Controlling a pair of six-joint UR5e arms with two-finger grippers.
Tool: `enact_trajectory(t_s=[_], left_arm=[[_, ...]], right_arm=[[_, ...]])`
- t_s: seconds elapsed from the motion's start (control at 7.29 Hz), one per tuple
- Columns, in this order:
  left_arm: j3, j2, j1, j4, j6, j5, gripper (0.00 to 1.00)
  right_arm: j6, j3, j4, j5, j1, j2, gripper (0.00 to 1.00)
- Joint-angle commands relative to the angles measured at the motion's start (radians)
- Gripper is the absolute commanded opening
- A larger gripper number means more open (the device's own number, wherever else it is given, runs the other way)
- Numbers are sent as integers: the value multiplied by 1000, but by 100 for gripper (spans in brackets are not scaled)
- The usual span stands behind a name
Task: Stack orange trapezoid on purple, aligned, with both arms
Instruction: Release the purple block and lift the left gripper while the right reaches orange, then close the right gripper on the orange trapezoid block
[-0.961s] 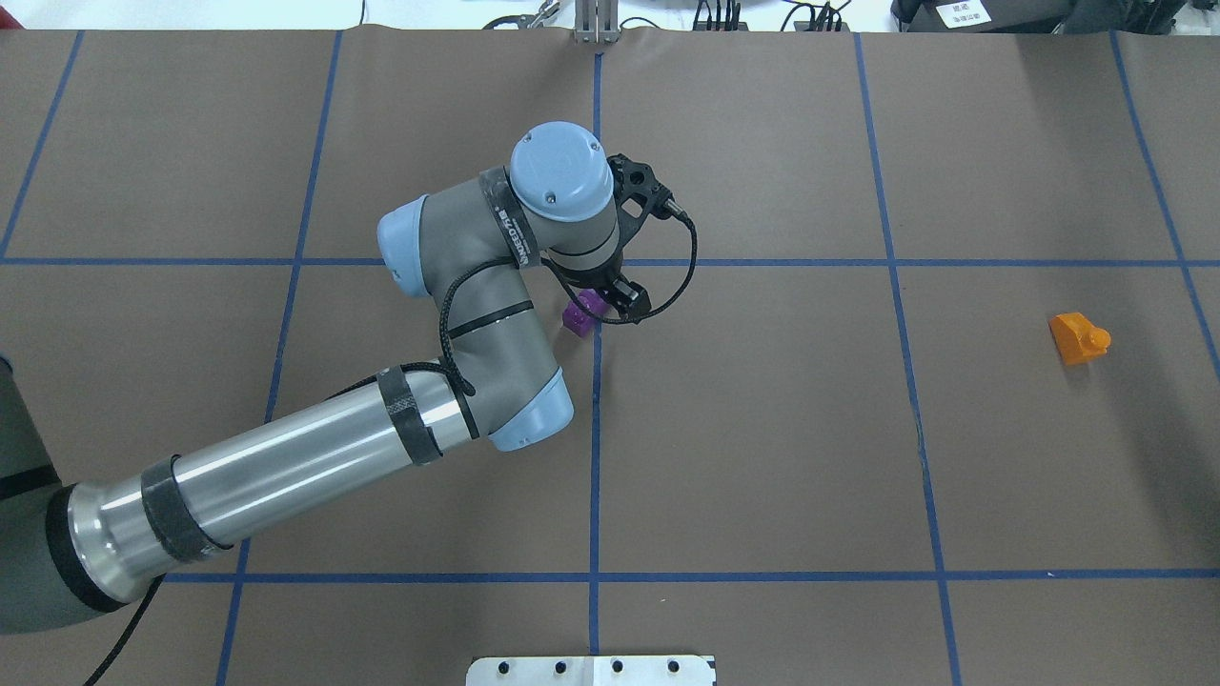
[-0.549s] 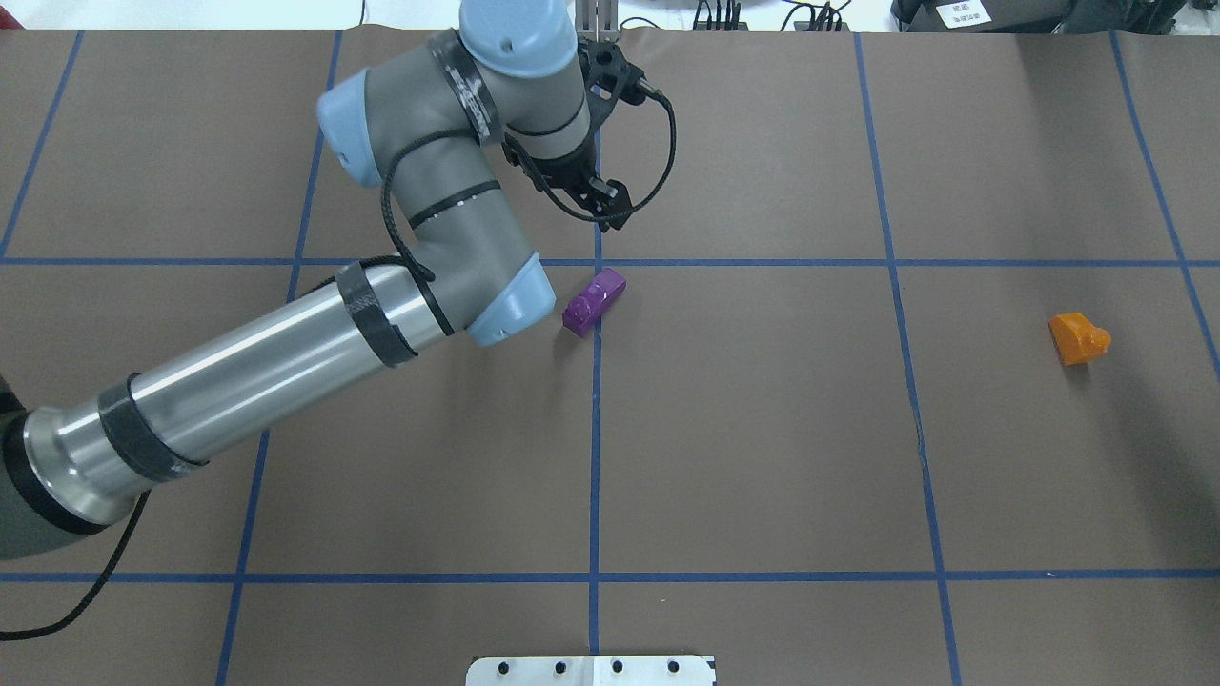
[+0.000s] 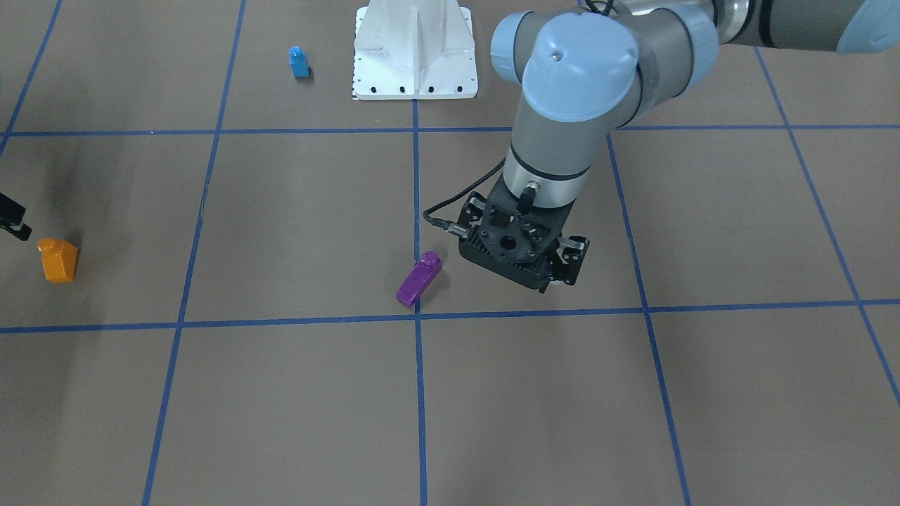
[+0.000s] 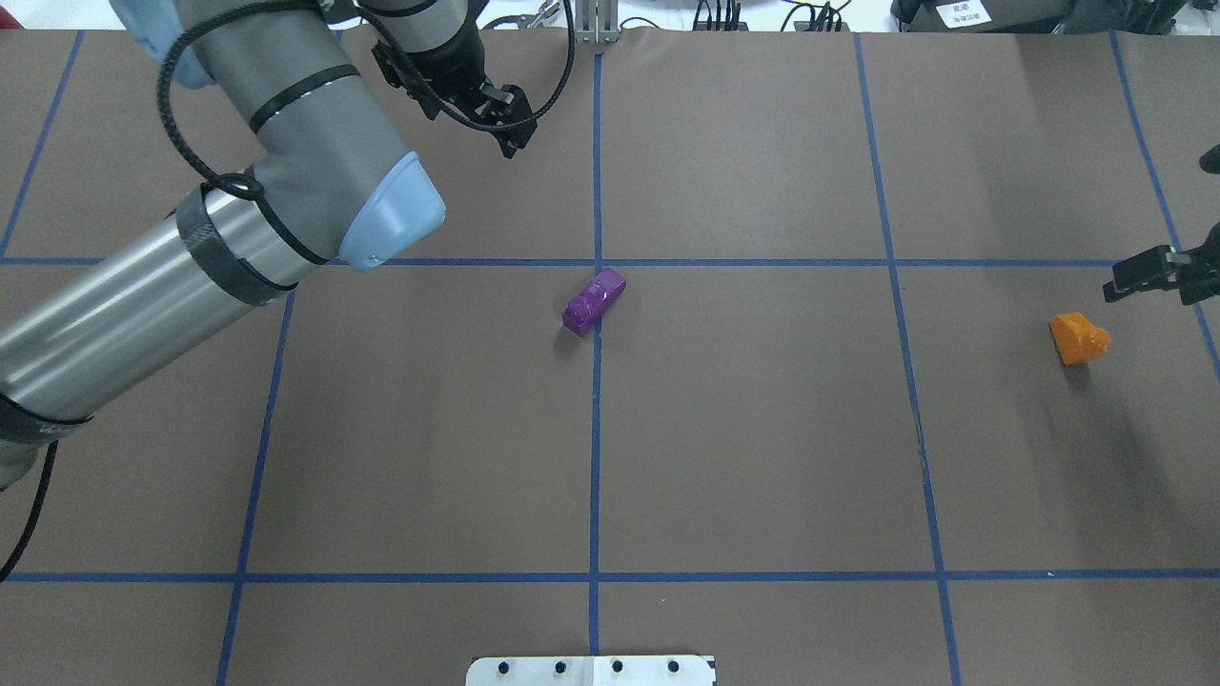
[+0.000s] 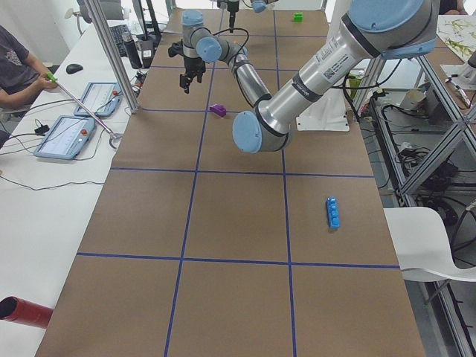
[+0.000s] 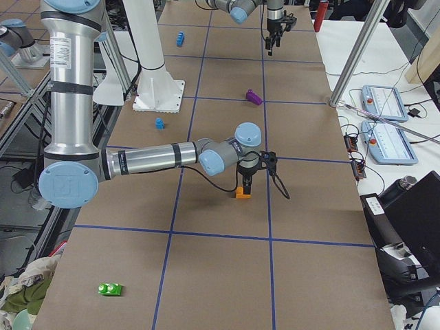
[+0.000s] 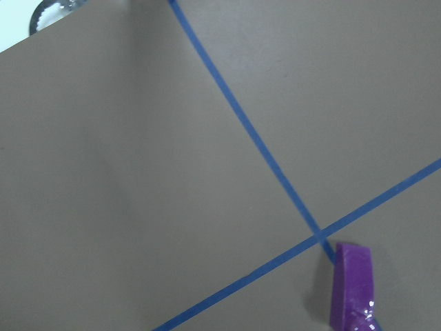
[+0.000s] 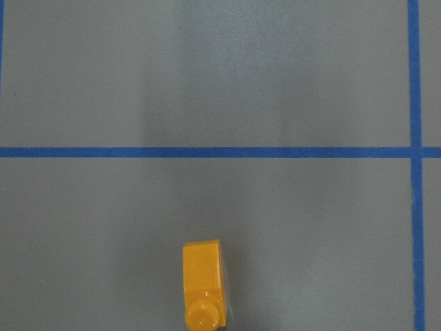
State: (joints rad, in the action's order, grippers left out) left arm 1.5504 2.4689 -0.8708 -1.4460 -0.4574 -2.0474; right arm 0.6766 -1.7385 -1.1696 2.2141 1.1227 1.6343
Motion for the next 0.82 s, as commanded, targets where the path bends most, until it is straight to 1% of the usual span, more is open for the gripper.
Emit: enact_trajectory(t_s=[0.0,0.14,0.41,0.69], left_arm=[[45,-41,-11,6,-1,0,100],[46,-44,-11,6,-1,0,100],[46,-44,-11,6,-1,0,100],[46,-45,-11,6,-1,1,100]], right_arm=[[41,23,31,-76,-99,6,100],[40,31,30,-76,-104,5,100],[29,98,30,-71,-107,-43,100],[-20,126,30,-71,-109,-45,100]])
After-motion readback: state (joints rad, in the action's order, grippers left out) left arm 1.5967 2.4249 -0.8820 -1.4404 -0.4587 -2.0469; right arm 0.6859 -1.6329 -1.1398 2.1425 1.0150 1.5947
